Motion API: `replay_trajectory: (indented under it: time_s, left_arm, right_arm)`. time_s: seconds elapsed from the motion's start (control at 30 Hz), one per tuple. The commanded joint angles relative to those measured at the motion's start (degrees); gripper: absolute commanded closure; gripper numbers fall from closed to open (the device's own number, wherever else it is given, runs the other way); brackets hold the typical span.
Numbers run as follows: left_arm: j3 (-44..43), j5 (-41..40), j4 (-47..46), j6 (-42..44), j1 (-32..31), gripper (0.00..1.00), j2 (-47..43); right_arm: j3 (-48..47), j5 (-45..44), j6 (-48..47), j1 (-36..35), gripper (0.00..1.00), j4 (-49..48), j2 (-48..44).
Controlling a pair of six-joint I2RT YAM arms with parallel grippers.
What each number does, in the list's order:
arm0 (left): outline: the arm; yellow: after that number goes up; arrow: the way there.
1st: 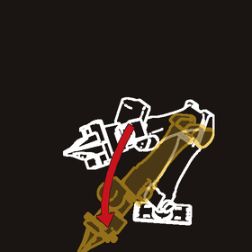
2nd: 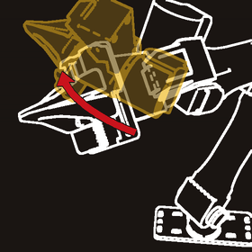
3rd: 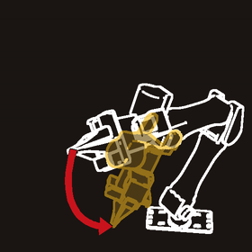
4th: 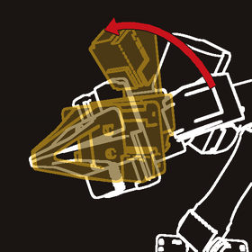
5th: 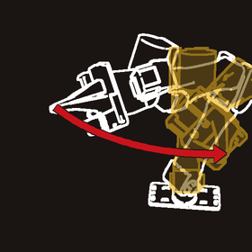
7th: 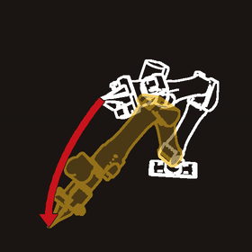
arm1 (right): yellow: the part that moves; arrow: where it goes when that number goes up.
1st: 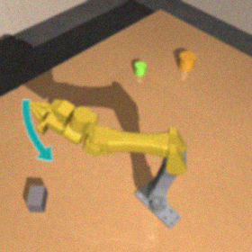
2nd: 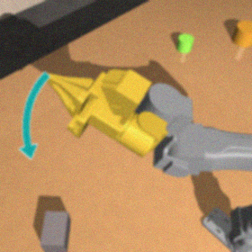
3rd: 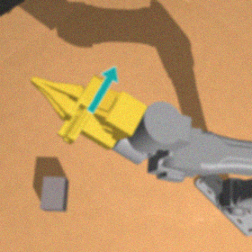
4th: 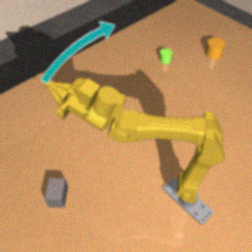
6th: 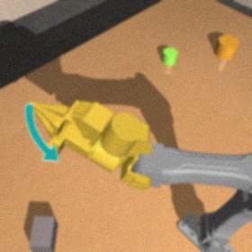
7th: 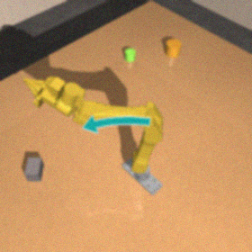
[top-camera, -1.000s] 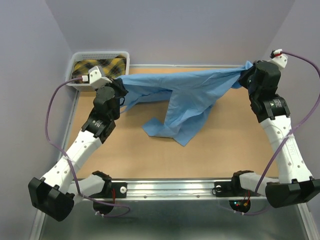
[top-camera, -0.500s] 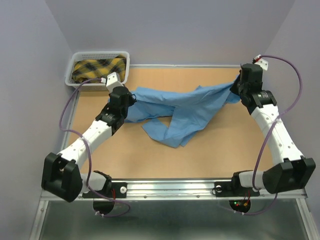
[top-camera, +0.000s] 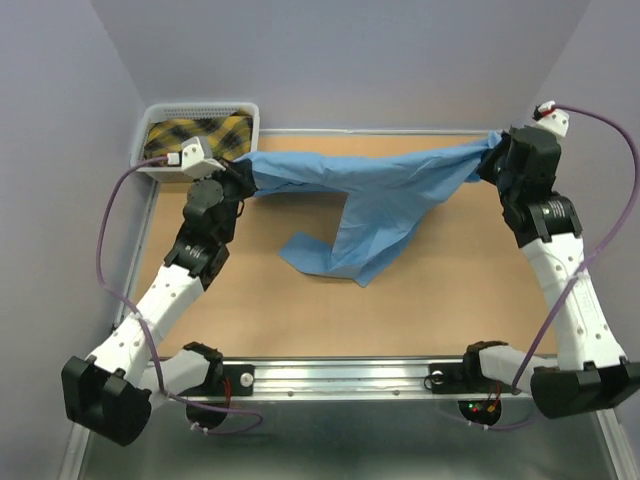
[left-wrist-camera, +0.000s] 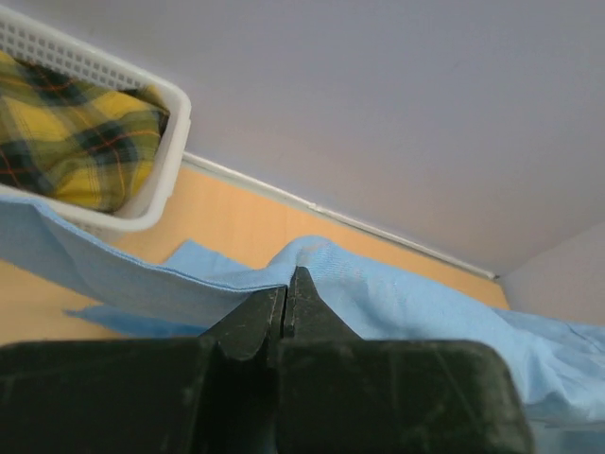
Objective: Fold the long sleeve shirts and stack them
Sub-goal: Flatten the shirt out
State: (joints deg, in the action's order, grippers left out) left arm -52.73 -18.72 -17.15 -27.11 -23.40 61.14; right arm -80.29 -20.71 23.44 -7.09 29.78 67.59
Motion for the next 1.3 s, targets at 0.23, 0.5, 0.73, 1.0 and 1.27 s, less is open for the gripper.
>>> replay_trajectory:
  time_s: [0.23, 0.5, 0.73, 1.0, 1.27]
  left_arm:
    - [27.2, 9.3, 2.2, -23.0, 0.2, 0.95, -2.6]
    - [14.3, 9.9, 2.8, -13.0, 0.3, 0.84, 10.4]
    - [10.8, 13.7, 3.1, -12.7, 0.2, 0.46, 15.0]
    - [14.9, 15.2, 11.0, -9.5, -4.2, 0.22, 2.1]
    - [20.2, 15.3, 10.7, -3.7, -21.1, 0.22, -3.6]
  right_arm:
    - [31.8, 4.9, 10.6, 0.6, 0.97, -0.6, -10.7]
    - [29.8, 4.3, 10.6, 0.6, 0.96, -1.1, -1.4]
    - [24.7, -0.6, 8.9, 1.6, 0.96, -1.4, 5.8]
    - [22.6, 5.5, 7.7, 2.0, 0.48, -1.0, 3.5]
    - [23.9, 15.5, 1.0, 2.0, 0.15, -0.4, -6.1]
